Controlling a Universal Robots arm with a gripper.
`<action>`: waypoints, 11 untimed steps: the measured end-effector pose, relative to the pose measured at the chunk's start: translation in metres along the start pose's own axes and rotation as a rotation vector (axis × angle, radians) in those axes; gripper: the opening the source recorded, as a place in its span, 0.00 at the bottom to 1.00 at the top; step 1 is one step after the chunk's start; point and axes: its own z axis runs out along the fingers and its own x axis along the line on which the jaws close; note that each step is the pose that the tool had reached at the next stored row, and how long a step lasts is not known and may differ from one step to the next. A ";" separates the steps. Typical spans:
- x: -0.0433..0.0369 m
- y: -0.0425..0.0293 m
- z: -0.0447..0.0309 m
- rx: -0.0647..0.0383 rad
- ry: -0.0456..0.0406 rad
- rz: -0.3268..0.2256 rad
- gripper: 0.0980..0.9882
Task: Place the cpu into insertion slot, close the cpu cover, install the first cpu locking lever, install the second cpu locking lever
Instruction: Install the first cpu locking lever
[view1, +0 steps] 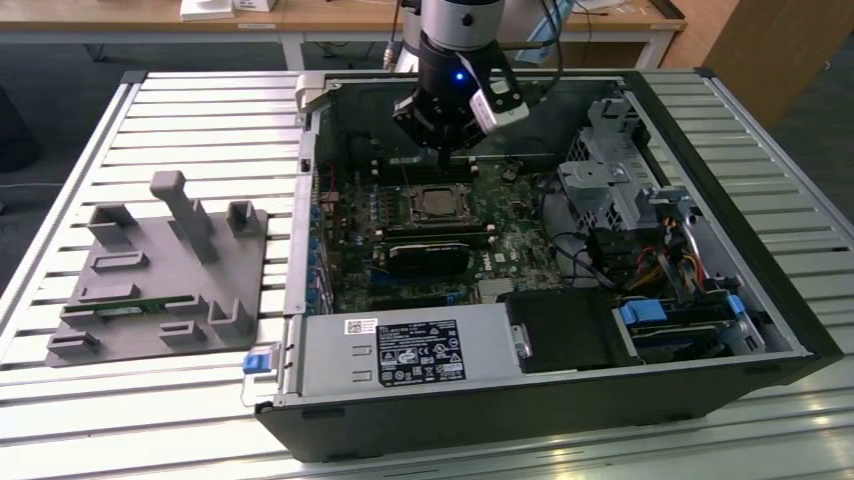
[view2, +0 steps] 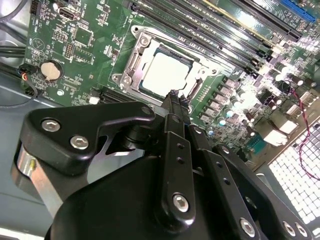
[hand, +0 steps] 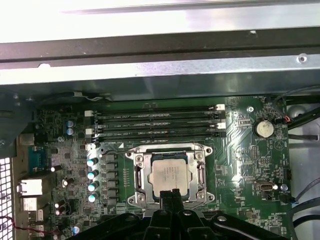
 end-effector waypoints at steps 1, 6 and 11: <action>0.0000 0.0000 0.0000 0.000 0.0001 -0.002 0.01; 0.0000 0.0000 0.0000 0.000 0.0004 -0.013 0.01; 0.0000 0.0000 0.0000 0.000 0.0008 -0.022 0.01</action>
